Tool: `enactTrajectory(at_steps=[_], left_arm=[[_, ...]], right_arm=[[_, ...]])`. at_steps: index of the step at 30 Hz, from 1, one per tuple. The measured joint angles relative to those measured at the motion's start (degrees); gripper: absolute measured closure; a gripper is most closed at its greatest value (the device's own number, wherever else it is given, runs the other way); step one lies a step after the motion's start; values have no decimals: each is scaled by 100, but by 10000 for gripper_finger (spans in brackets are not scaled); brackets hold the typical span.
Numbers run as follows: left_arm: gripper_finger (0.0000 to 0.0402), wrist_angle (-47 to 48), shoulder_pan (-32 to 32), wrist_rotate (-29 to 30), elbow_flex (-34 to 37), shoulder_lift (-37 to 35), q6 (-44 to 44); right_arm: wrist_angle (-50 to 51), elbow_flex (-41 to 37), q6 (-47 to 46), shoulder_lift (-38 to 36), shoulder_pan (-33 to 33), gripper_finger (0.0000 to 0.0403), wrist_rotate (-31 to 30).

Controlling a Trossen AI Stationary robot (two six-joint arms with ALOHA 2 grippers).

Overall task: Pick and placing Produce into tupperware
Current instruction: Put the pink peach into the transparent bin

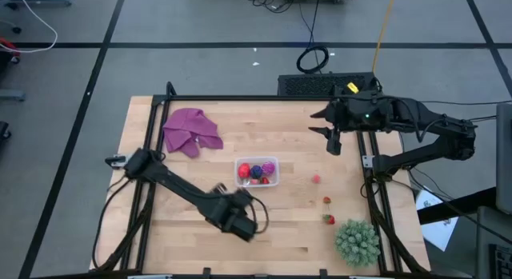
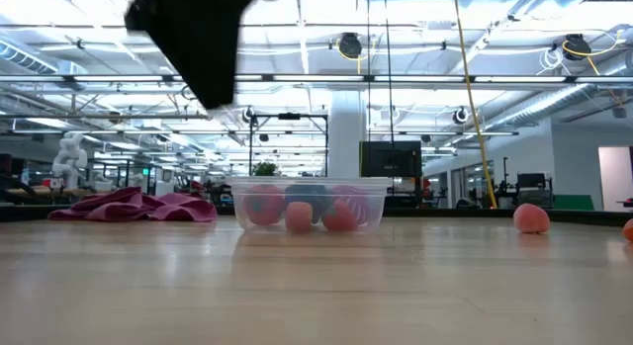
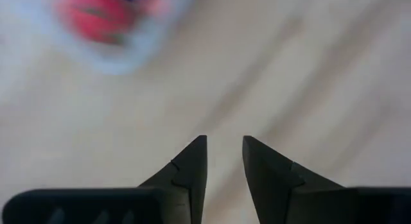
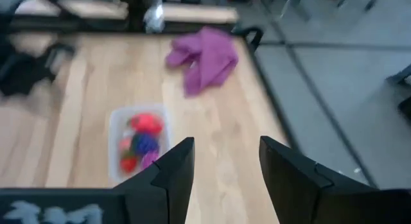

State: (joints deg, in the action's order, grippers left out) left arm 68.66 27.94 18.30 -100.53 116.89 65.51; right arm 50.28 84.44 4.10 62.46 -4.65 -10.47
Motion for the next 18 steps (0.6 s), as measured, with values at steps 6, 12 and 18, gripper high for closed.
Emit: enactTrajectory(at_steps=[6,12,18], left_arm=[[295,2085,-263,968,-4,-1129,-13],[295,2138,-608,1218,55,-2449,-650],[295,2144,-646,1465,76,-3126,-848]], right_arm=[[669,0,140,206,-110,238,182],[1481,2,-20,756,-177,238,167],[2189,2,-298,1525,-175,221,166]])
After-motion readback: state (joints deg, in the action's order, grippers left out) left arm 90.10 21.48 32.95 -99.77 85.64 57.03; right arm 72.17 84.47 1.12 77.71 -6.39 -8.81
